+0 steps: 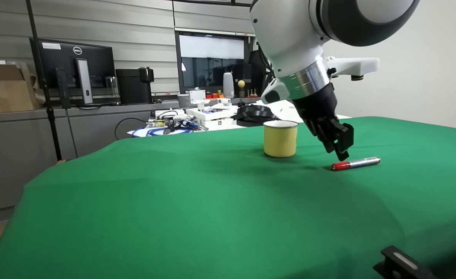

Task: Remove the marker from the mug.

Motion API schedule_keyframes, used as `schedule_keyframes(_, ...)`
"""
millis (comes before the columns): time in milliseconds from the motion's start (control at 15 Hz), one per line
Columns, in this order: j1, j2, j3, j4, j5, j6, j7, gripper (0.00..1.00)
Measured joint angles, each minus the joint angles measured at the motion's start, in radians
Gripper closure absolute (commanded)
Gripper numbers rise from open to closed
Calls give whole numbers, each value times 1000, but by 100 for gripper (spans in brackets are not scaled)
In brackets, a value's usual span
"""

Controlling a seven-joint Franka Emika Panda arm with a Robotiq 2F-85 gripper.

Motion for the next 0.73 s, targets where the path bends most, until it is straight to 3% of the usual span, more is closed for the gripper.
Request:
schedule_keyframes(267,-16,-51,0,36,53,-1,-12,2)
schedule_keyframes(733,-26,-174,1,56,148,-12,-62,0)
